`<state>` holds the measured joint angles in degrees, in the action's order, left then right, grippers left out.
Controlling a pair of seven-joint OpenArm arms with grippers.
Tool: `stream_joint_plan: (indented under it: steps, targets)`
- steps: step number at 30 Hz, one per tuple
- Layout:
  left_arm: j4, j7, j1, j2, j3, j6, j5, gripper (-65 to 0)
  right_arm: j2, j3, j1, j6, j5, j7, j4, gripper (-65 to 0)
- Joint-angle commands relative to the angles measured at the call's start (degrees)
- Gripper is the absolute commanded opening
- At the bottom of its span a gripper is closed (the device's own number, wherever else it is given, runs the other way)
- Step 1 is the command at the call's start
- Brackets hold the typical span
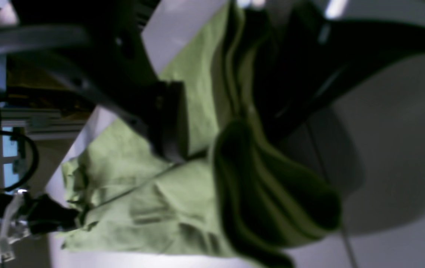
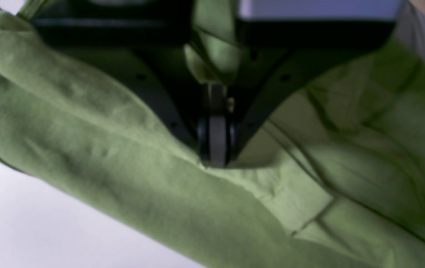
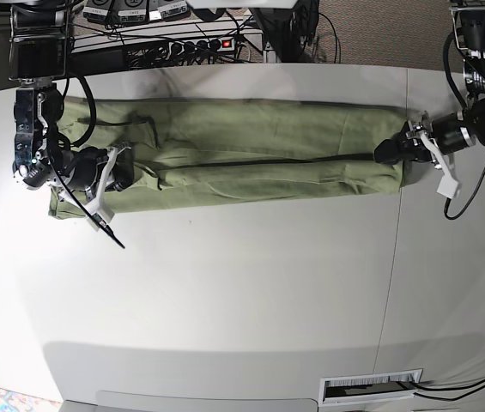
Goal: Fold the T-shirt properly
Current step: 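Release and regrasp the strip end with the left gripper, then drag the strip end with the left gripper toward the right gripper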
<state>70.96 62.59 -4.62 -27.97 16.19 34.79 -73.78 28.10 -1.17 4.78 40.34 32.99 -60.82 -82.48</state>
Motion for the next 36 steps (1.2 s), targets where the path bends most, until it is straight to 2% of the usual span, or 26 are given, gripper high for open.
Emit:
stream_joint_plan:
  steps: [1, 5, 6, 8, 14, 16, 20, 25, 29, 36]
  targets:
    - [0.50, 0.79, 1.03, -1.09, 0.07, -0.24, 0.48, -49.3, 0.96, 0.37, 0.63, -0.34, -1.25, -1.68, -0.28, -65.0]
    - [0.50, 1.09, 3.67, -1.14, 0.07, -0.11, 0.72, -63.9, 0.96, 0.37, 0.63, -0.34, -0.87, -1.70, -0.28, -65.0]
    - [0.52, 1.60, 4.37, -1.16, 0.07, 0.74, 0.68, -65.0, 0.96, 0.37, 0.61, -0.34, -0.87, -1.75, -0.28, -65.0]
    - [0.57, 3.13, 5.75, -1.14, 0.07, 2.47, 0.22, -65.0, 0.94, 0.37, 0.61, -0.34, -0.87, -1.75, -0.28, -65.0]
    - [2.60, 4.70, 6.67, -2.05, 0.07, 2.84, -2.40, -65.0, 0.94, 0.37, 0.63, -0.34, -0.33, -1.70, -0.28, -65.0]
    - [3.87, 5.22, 6.54, -2.40, 0.07, 3.98, -3.32, -65.0, 0.94, 0.37, 0.61, -0.34, 0.90, -1.77, -0.28, -65.0]
    - [6.75, 5.60, 6.34, -2.36, 0.07, 4.04, -3.45, -65.0, 0.87, 0.37, 0.61, -0.34, 3.91, -1.79, -0.28, -65.0]
    - [9.25, 7.08, 6.36, -1.95, 0.07, 4.39, -7.69, -65.0, -1.66, 0.35, 0.61, -0.34, 4.04, -3.17, -0.28, -65.0]
    - [10.95, 8.57, 6.21, 0.42, 0.07, 5.21, -10.62, -65.0, -4.50, 0.35, 0.63, -0.34, 3.37, -3.48, -0.28, -65.0]
    - [11.58, 9.05, 5.46, 5.99, 0.07, 5.21, -11.19, -65.0, -7.28, 0.37, 0.63, -0.34, 2.95, -3.48, -0.28, -65.0]
